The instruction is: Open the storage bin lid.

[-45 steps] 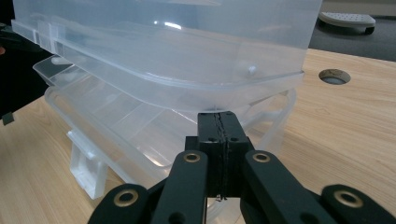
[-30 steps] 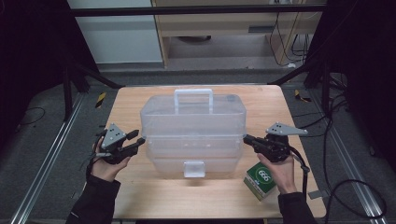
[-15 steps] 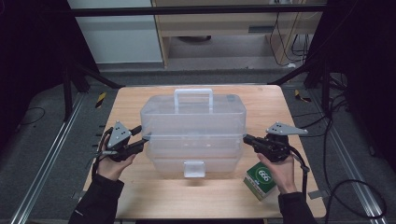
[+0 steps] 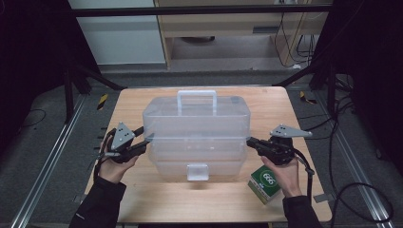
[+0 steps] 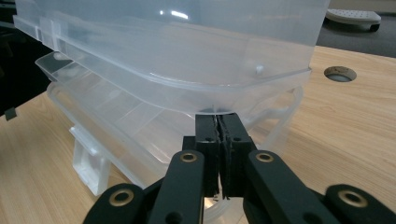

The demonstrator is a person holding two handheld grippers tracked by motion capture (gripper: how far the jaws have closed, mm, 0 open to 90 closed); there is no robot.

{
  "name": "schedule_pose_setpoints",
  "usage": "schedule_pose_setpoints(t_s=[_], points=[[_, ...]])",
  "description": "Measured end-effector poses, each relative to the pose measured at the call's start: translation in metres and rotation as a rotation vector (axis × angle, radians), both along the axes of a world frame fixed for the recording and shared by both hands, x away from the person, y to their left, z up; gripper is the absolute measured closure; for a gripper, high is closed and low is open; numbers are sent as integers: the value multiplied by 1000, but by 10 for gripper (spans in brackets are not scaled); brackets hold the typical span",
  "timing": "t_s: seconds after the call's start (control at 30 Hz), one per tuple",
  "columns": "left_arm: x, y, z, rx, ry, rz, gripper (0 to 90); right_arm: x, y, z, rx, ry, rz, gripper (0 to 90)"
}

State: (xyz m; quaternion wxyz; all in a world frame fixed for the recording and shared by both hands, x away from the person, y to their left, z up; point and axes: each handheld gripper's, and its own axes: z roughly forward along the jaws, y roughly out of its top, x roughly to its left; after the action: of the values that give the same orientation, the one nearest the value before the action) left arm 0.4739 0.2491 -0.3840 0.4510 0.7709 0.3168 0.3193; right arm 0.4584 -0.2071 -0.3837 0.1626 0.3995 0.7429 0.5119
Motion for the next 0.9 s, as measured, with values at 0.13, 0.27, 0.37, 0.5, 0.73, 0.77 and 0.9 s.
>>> schedule_pose_setpoints(t_s=[0.13, 0.27, 0.37, 0.5, 0.73, 0.77, 0.9], points=[[0, 0, 0, 0, 7, 3, 586, 2, 1, -3, -35, 15, -19, 853], [0, 0, 1, -4, 13, 5, 586, 6, -1, -12, -70, 50, -52, 833], [0, 0, 1, -8, 18, 5, 586, 9, -2, -20, -88, 81, -61, 811], [1, 1, 1, -12, 20, 6, 585, 12, 2, -26, -105, 117, -53, 791], [1, 1, 2, -18, 25, 8, 585, 14, 7, -32, -125, 141, -35, 782], [2, 1, 3, -20, 26, 8, 585, 14, 8, -33, -126, 142, -35, 778], [3, 1, 5, -27, 26, 9, 587, 15, 8, -33, -120, 152, -39, 778]])
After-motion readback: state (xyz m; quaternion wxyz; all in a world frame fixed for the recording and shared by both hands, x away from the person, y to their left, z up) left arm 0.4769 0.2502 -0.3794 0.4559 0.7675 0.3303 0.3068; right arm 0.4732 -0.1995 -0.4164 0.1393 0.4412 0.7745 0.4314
